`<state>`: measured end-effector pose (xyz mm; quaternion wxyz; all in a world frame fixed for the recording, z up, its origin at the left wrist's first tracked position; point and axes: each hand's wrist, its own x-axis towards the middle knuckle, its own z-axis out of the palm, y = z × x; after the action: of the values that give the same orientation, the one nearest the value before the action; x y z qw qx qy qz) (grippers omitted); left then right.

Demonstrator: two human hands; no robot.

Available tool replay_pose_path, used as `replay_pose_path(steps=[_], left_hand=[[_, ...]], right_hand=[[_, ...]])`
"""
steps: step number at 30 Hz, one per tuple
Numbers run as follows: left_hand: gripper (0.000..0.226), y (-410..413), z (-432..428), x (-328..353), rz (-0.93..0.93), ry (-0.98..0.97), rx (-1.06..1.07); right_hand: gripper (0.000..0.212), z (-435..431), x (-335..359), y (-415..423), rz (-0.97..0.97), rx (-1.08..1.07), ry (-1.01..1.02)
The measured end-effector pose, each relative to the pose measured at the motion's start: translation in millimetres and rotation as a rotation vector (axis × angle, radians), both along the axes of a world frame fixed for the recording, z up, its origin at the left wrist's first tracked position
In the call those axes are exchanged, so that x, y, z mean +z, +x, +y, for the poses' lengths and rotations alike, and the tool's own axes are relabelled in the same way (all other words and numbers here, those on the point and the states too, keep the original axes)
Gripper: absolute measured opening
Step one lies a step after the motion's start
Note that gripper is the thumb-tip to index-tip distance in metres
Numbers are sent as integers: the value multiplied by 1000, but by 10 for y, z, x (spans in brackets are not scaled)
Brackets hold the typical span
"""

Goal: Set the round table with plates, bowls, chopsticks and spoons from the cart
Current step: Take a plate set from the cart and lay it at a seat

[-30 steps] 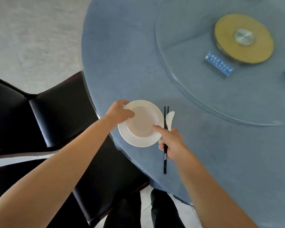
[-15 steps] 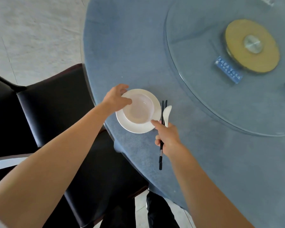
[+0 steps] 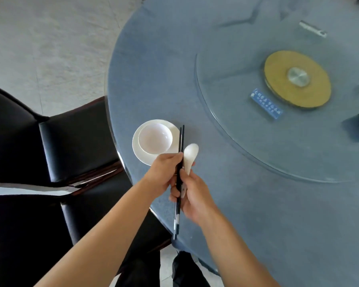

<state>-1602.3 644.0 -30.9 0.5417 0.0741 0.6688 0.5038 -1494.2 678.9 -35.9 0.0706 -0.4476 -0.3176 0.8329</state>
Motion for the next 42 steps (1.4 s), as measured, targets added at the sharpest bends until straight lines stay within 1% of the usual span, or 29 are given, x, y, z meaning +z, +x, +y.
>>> replay_pose_path(steps=[2,4,8,10,14,16,19,24,29,31,33,34,36,38,40,42], left_hand=[[35,100,-85,3,-10,33,24],[36,175,-142,30,39,37,10],[41,307,-186,137,143,57,-52],[41,350,-206,190,126,88,-59],[43,394,-271,287,14,172,-117],[46,403,-307,308,-9,208,-146],[46,424,-361,323,7,249,-170],[45,414,-389,298,36,302,-177],[48,298,-421,299,-6,306,-212],[48,244,-465,282,-42,258,-146],[48,197,-577,213,-112,165,-89],[48,183,-656,169,-141,110,-110],[46,182,-814,84,-213,-9,-198],[45,201,-930,16,-302,-94,-169],[38,199,-995,-29,-345,-98,-62],[29,172,-1035,-54,-345,-80,40]], right_hand=[[26,-17,-4,173,32,31,-19],[27,-16,-13,318,64,71,-32],[23,-8,-12,515,104,162,6],[22,19,2,586,104,221,46],[22,92,45,709,112,347,133],[21,120,63,758,145,396,106],[21,132,73,781,189,454,40],[20,105,77,750,206,476,9],[17,117,89,671,222,484,-42],[16,114,86,594,209,406,-67],[17,120,63,499,133,265,-75],[17,127,38,455,89,192,-67],[15,145,-26,378,66,48,-73],[15,166,-74,305,73,-74,-119],[15,200,-97,234,64,-182,-140],[15,244,-106,163,56,-277,-141]])
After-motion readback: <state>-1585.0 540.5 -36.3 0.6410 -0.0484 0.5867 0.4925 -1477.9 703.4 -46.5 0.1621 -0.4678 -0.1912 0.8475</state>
